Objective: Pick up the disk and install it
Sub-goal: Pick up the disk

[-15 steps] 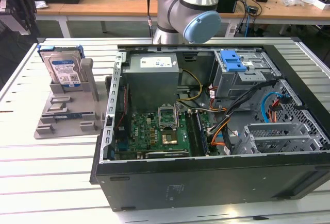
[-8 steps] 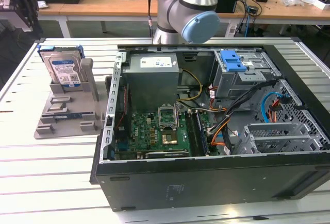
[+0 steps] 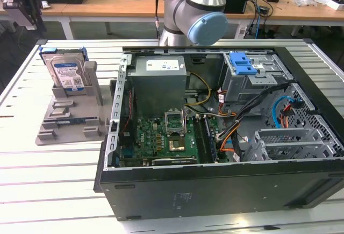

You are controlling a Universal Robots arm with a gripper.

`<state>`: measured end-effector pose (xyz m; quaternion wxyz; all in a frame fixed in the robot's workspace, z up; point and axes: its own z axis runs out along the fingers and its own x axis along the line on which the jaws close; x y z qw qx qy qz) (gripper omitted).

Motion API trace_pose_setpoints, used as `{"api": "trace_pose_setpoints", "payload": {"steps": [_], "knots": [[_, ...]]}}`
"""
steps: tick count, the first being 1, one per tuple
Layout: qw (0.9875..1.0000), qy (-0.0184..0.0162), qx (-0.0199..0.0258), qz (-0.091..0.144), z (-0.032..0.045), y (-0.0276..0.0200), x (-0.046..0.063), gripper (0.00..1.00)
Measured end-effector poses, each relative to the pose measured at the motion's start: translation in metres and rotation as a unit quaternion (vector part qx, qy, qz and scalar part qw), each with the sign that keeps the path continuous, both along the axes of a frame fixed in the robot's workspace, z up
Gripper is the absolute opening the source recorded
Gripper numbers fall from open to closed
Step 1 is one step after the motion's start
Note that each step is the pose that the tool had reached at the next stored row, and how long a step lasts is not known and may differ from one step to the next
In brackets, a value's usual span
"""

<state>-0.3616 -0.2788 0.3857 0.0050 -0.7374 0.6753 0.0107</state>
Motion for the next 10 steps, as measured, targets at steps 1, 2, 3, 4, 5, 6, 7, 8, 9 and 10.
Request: {"api": "trace_pose_setpoints", "payload": {"steps": [1,2,3,4,5,6,7,8,9,10], "knots": [[1.0,0.0,0.0,0.0,0.0,0.0006,0.0,0.36],[1.0,0.0,0.0,0.0,-0.0001,0.0011,0.0,0.36],[1.0,0.0,0.0,0.0,-0.0001,0.0017,0.0,0.36],[1.0,0.0,0.0,0.0,-0.0001,0.0032,0.0,0.36],[1.0,0.0,0.0,0.0,-0.0002,0.0068,0.0,0.36],[1.0,0.0,0.0,0.0,-0.0002,0.01,0.0,0.36],[1.0,-0.0001,0.0,0.0,-0.0004,0.0126,0.0,0.36],[1.0,0.0,0.0,0.0,-0.0017,0.0148,0.0,0.36],[1.0,-0.0001,0.0,0.0,-0.0031,0.0157,0.0,0.36],[1.0,0.0,0.0,0.0,-0.0049,0.0166,0.0,0.36]]}}
